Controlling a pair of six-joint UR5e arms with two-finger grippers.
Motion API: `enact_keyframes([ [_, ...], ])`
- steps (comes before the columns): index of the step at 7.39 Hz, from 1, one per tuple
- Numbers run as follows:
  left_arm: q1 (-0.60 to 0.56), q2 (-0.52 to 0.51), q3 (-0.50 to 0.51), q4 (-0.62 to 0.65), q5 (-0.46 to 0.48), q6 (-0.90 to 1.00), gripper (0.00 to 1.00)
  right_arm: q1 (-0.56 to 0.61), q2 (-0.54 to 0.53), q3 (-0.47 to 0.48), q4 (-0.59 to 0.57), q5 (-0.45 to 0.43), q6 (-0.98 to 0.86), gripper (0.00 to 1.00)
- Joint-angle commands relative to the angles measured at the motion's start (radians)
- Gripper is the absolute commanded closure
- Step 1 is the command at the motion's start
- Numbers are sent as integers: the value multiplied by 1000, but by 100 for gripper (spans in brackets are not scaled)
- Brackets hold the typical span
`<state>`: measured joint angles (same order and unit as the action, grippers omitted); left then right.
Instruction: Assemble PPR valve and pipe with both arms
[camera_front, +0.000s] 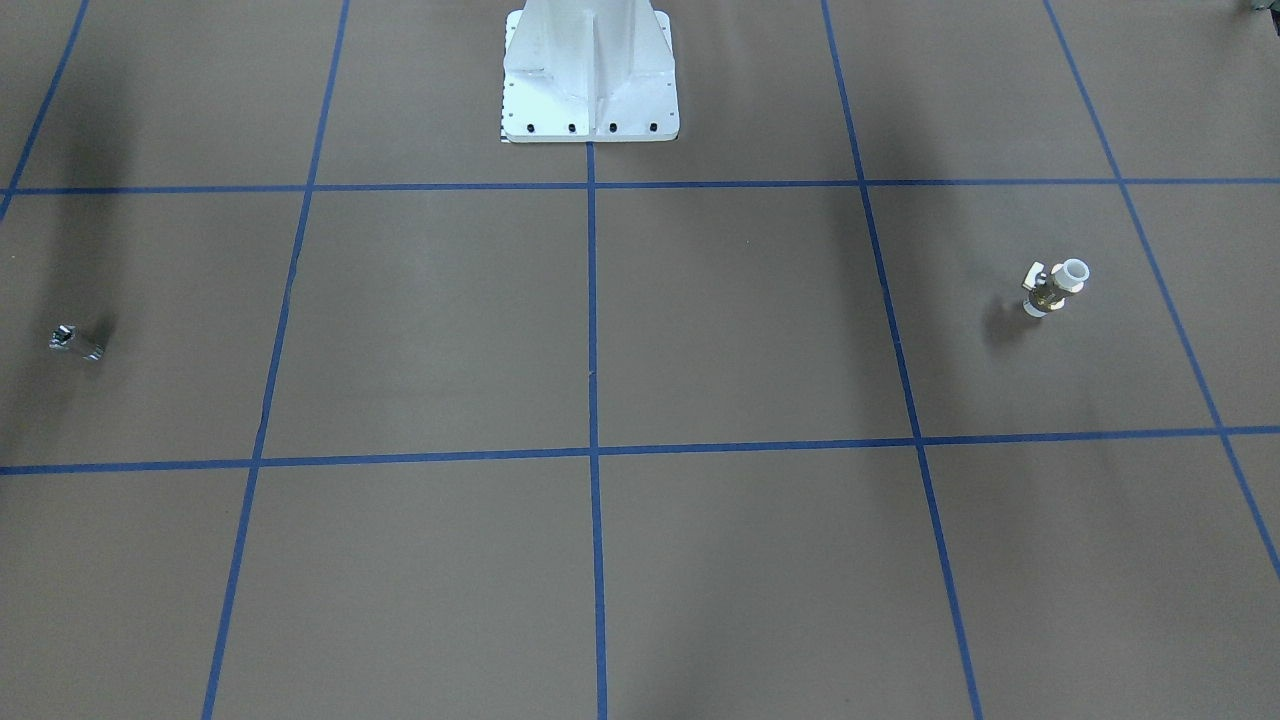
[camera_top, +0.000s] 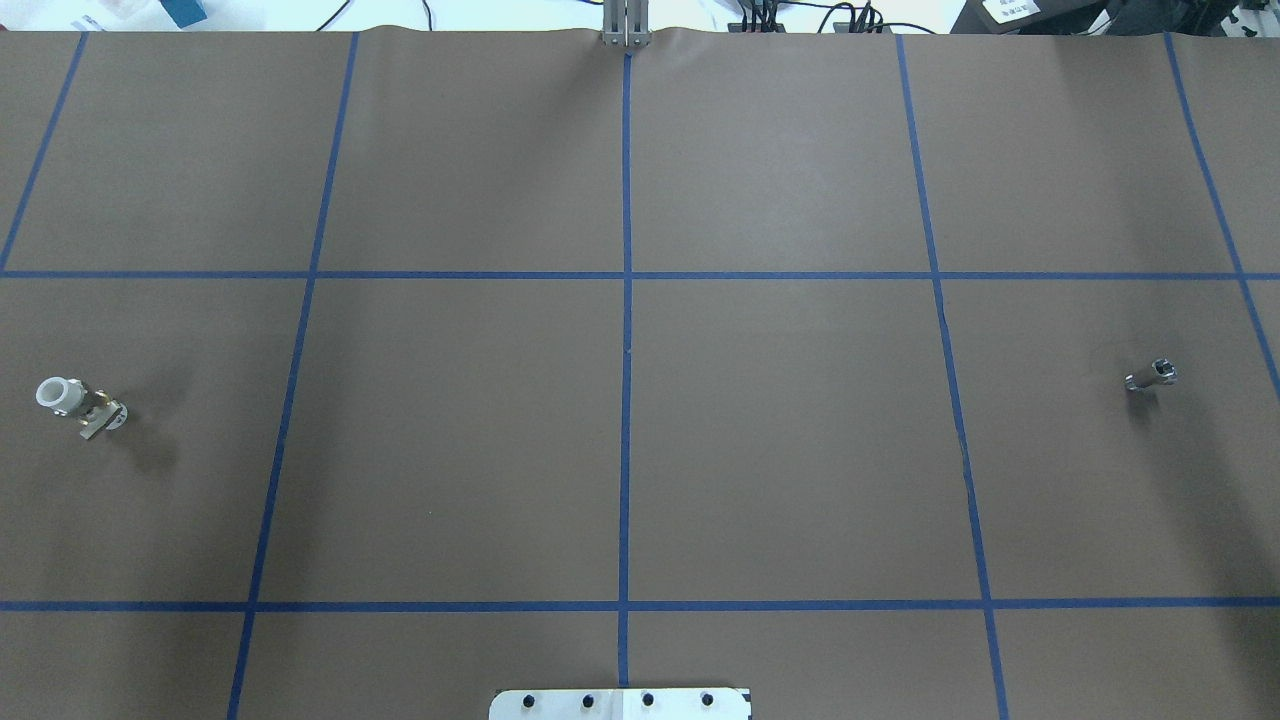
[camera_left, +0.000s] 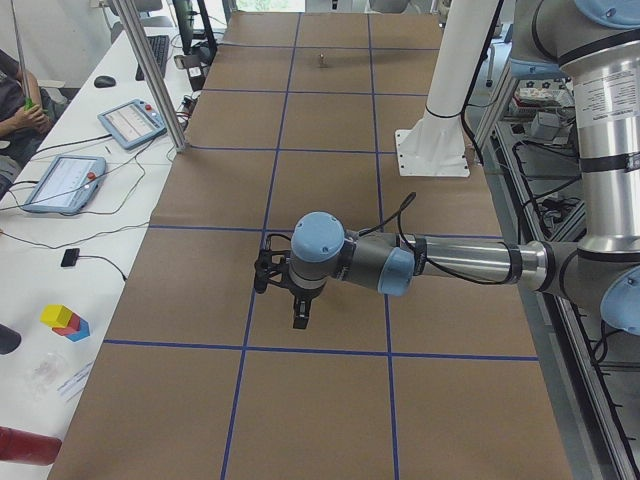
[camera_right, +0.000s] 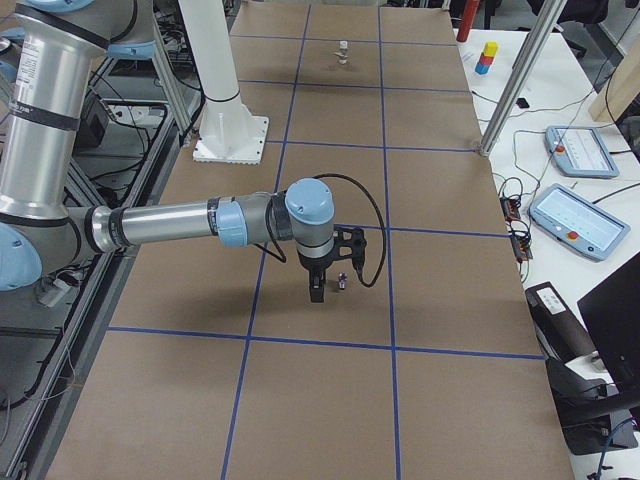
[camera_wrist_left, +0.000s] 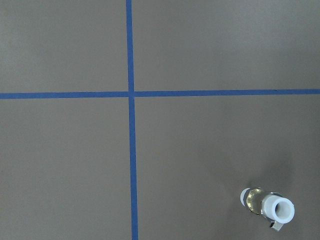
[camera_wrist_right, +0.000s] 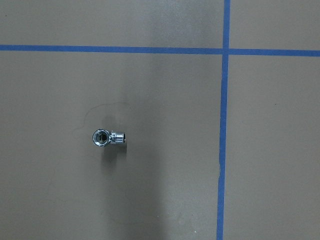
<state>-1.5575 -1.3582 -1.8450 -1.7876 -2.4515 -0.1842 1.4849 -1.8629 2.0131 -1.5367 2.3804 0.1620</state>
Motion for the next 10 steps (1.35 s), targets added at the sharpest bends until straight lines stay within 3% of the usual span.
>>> enact_keyframes([
  [1, 61, -15, -2, -4, 6, -41, 1, -1, 4, 3, 1, 0, 5, 0],
  [4, 245, -77, -51, -12, 87, -258, 1, -2, 5, 3, 0, 0, 7, 0],
  [8, 531, -125, -45, -16, 236, -461, 1, -2, 7, 3, -2, 2, 7, 0],
  [10, 568, -124, -28, -36, 253, -485, 1, -3, 11, 4, -2, 2, 7, 0],
])
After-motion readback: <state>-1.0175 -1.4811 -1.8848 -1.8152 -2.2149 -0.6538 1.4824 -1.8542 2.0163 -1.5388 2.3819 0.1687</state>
